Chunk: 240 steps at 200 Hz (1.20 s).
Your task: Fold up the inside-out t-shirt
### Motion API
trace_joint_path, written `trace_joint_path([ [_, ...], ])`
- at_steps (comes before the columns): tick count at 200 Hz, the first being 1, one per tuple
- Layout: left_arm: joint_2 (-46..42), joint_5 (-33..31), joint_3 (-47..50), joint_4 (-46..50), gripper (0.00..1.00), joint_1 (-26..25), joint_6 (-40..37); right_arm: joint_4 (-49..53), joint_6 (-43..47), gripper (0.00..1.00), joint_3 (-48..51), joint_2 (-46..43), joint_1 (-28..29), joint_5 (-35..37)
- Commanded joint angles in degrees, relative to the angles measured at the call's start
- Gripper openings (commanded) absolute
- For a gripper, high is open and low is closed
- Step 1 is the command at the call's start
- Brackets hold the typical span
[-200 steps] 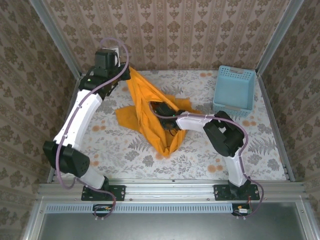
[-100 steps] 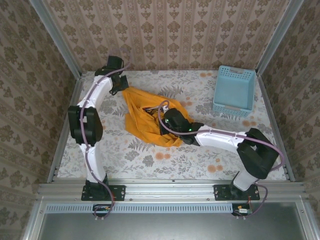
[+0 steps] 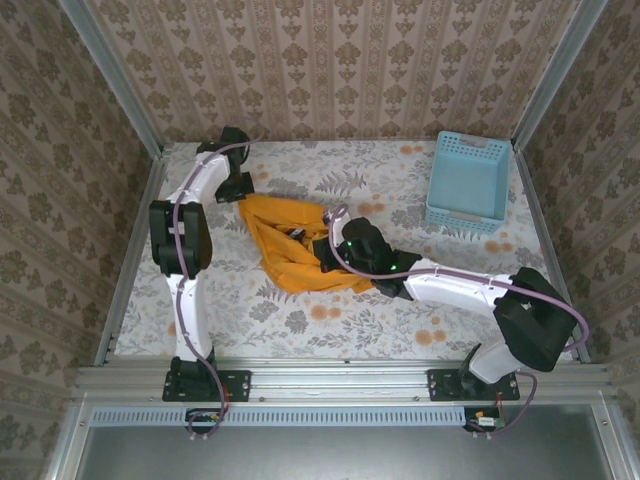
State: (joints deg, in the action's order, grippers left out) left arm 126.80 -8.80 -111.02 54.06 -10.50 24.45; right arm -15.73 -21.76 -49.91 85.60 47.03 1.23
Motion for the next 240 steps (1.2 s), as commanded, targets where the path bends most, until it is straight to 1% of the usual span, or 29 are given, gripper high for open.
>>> trace_joint_path([
  [1,-1.1,0.7,3.1,0.4,0.00,0.2,0.9,-3.7,2.9,0.00,1.3,-5.4,0.2,2.6],
  [4,-1.4,0.8,3.8,0.1,0.00,0.1,1.1,-3.8,3.6,0.00,1.5,-7.6,0.1,2.7],
  [15,-2.4,1.0,6.3,-1.3,0.00,0.3,1.7,-3.9,5.6,0.00,2.1,-9.3,0.1,2.7],
  [20,-2.8,1.2,7.1,-1.8,0.02,0.2,1.9,-3.1,6.3,0.00,2.1,-9.7,0.1,3.1],
  [33,-3.9,2.9,9.4,-3.3,0.04,0.0,2.5,-0.4,6.0,0.00,2.2,-9.1,-0.3,5.8],
  [43,-5.6,4.0,11.7,-5.0,0.06,-0.6,2.9,0.0,4.2,0.00,3.4,-7.5,-0.8,6.3],
  [52,-7.7,4.9,14.1,-6.7,0.10,-1.4,3.2,-0.5,2.0,0.00,4.8,-6.2,-1.2,5.8],
  [54,-8.4,5.0,14.7,-7.1,0.11,-1.5,3.3,-0.6,1.6,0.00,5.2,-4.8,-1.2,5.8],
  [62,-11.1,5.5,17.3,-9.1,0.18,-2.6,3.4,-1.2,-0.1,0.00,6.1,-2.3,-1.2,4.9],
  [72,-14.1,6.1,20.1,-11.4,0.29,-4.1,3.2,-1.8,-2.0,0.00,6.8,0.5,-1.1,3.9],
  [80,-17.0,6.8,22.7,-13.7,0.34,-5.5,2.5,-2.3,-3.2,0.00,7.0,2.6,-1.1,3.9],
  [94,-21.4,8.3,26.4,-16.8,0.38,-7.5,1.8,-3.0,-3.9,0.00,6.8,5.5,-1.0,3.9],
  [104,-24.2,10.3,28.9,-19.6,0.43,-8.9,0.7,-3.7,-4.1,0.00,6.7,6.7,-0.9,3.8],
  [117,-26.7,13.0,31.3,-21.6,0.47,-10.8,-0.4,-5.6,-3.8,0.00,6.6,6.9,-0.9,3.1],
  [124,-27.6,13.4,32.2,-21.7,0.47,-11.8,-0.6,-6.1,-3.4,0.00,6.4,6.5,-0.9,2.7],
  [142,-29.2,14.1,35.5,-22.4,0.47,-13.8,0.0,-5.2,-1.7,0.00,5.3,3.0,-0.9,1.6],
  [163,-31.0,18.3,40.9,-27.8,0.50,-15.2,0.3,-4.0,0.3,0.00,5.7,-3.4,-0.7,0.8],
  [171,-30.5,18.0,41.1,-27.8,0.50,-15.2,0.1,-3.0,0.8,0.00,5.8,-5.4,-0.6,0.7],
  [174,-30.2,17.6,41.0,-27.6,0.50,-15.2,-0.1,-2.6,1.2,0.00,6.0,-7.7,-0.6,0.6],
  [195,-25.8,15.3,39.1,-25.5,0.49,-15.2,-0.2,0.2,3.0,0.00,7.0,-15.9,-0.7,0.3],
  [209,-22.2,15.7,37.8,-24.2,0.46,-12.5,1.9,2.4,3.7,0.00,7.8,-21.4,-0.9,1.7],
  [226,-19.3,18.1,37.9,-24.1,0.40,-9.1,5.0,4.4,4.1,0.00,9.7,-27.0,-2.1,3.8],
  [240,-20.4,18.3,39.5,-25.8,0.40,-8.9,5.5,4.7,2.6,0.00,12.1,-29.8,-4.4,3.7],
])
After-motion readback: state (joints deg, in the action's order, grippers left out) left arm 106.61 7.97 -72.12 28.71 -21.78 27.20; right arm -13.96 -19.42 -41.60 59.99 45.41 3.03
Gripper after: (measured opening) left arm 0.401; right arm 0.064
